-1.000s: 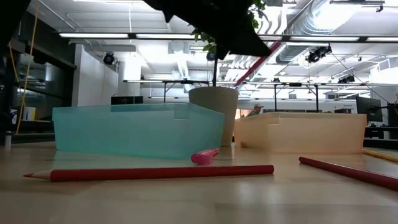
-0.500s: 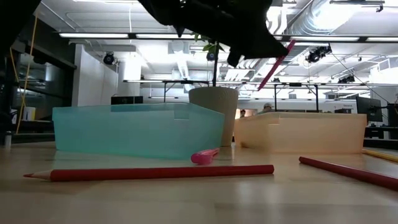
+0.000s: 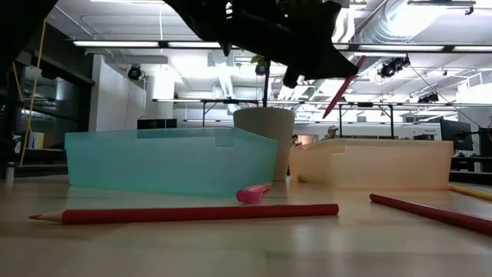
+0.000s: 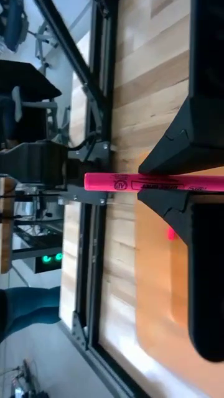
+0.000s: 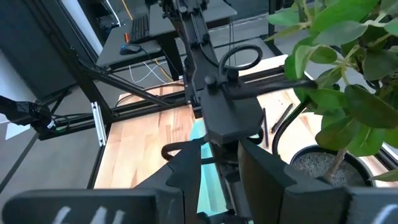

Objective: Sort pens & pencils
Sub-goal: Put the bottom pink pen into the orange bin

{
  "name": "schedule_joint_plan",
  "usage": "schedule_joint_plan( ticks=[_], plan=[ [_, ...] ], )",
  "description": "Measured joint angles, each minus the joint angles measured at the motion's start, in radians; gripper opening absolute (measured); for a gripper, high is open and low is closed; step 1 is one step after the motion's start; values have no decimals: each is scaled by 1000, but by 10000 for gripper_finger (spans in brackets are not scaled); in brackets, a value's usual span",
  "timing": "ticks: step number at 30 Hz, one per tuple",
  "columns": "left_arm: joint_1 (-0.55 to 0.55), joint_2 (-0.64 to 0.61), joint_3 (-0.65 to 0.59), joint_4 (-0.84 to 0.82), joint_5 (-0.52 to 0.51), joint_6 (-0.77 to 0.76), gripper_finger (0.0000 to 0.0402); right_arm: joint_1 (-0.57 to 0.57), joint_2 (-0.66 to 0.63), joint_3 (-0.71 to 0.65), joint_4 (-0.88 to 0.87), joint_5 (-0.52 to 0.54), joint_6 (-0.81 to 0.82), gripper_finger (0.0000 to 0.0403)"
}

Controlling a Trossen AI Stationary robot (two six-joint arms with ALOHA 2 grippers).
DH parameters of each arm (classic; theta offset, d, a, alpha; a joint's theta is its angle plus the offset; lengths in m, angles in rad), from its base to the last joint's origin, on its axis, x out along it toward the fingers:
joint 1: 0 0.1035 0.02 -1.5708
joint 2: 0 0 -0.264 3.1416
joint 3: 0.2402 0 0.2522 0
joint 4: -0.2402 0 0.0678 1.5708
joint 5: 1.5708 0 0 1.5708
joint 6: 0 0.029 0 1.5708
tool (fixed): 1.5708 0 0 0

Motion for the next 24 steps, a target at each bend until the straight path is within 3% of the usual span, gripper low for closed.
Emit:
schedule_joint_plan(
  ticks=[24],
  plan=[
    [31, -1, 1, 3, 98, 61, 19, 0, 0, 0, 19, 1, -3, 99]
  ],
)
